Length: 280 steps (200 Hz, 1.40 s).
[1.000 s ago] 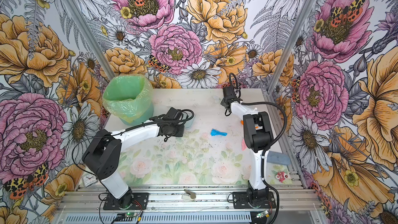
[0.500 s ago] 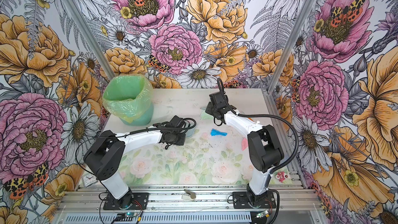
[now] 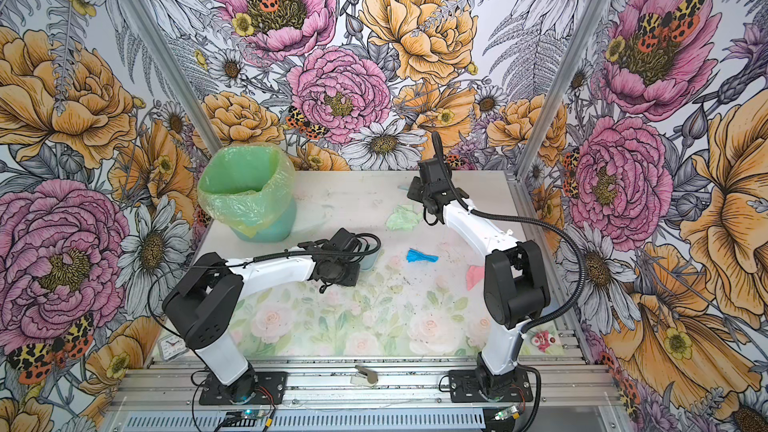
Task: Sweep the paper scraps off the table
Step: 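Push the light green paper with the right brush toward the dustpan, then sweep the light green paper into the dustpan held by the left gripper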
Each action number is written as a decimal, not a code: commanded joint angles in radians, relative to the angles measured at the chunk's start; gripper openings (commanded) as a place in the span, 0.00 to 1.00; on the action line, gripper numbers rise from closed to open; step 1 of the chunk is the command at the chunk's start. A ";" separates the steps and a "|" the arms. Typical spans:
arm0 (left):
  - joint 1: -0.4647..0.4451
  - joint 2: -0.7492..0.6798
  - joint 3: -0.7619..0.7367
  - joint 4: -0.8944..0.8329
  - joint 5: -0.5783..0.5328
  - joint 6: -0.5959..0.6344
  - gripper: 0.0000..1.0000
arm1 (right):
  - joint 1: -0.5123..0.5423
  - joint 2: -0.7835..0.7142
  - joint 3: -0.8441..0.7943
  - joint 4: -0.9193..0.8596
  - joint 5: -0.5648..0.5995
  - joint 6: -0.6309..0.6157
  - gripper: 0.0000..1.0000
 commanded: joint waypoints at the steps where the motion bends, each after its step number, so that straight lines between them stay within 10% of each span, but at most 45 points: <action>1: -0.013 -0.011 0.010 -0.010 0.024 -0.017 0.05 | -0.007 0.060 0.032 -0.041 0.068 -0.070 0.00; 280: -0.043 0.077 0.119 -0.127 0.073 0.020 0.05 | 0.077 0.061 -0.094 -0.062 0.036 -0.122 0.00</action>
